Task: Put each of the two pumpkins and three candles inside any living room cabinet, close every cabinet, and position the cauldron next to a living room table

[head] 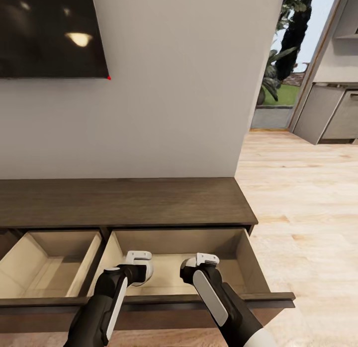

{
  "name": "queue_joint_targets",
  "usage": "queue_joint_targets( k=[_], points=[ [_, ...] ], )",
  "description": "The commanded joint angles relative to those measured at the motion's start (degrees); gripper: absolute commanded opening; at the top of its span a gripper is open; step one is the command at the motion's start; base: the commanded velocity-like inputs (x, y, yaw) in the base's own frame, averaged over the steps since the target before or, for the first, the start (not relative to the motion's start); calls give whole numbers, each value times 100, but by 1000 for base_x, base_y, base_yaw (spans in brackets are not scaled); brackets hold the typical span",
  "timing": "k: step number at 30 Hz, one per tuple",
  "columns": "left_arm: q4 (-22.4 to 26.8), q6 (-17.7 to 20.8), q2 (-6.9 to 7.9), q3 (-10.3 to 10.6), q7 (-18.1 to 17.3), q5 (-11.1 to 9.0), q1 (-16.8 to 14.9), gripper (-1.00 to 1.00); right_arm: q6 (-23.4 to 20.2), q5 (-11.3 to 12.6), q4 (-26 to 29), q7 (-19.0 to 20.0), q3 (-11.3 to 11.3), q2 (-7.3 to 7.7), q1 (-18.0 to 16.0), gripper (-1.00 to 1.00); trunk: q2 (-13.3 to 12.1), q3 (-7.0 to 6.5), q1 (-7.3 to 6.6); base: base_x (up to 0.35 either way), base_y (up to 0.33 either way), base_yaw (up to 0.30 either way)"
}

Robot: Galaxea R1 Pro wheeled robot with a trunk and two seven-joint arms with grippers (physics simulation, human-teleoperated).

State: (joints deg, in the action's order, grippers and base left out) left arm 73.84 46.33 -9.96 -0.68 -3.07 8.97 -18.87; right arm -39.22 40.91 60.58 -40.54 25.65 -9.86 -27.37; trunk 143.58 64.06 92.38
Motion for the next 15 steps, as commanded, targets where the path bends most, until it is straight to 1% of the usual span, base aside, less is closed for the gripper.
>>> queue_joint_targets(
  k=[1, 3, 5, 10, 13, 15],
  points=[
    [7, 22, -4, 64, -34, 51, -3, -100, -2, 58, 6, -50, 10, 2, -5, -100, 2, 5, -1, 0, 0, 0],
    [3, 24, -4, 158, -33, 46, -3, -100, 1, 58, 6, -50, 10, 2, -5, -100, 2, 5, -1, 0, 0, 0],
    [-1, 25, -4, 195, -32, 44, -3, -100, 2, 58, 6, -50, 10, 2, -5, -100, 2, 5, -1, 117, 0, 0],
    [-2, 25, -4, 208, -28, 44, -3, -100, 2, 58, 6, -50, 10, 2, -5, -100, 2, 5, -1, 78, 0, 0],
    [-2, 25, -4, 208, -29, 37, -3, -100, 28, 58, 6, -50, 10, 2, -5, -100, 2, 5, -1, 140, 0, 0],
    [-2, 19, -4, 209, -32, 42, -3, -100, 35, 58, 6, -50, 10, 2, -6, -100, 2, 5, -1, 34, 0, 0]
  ],
)
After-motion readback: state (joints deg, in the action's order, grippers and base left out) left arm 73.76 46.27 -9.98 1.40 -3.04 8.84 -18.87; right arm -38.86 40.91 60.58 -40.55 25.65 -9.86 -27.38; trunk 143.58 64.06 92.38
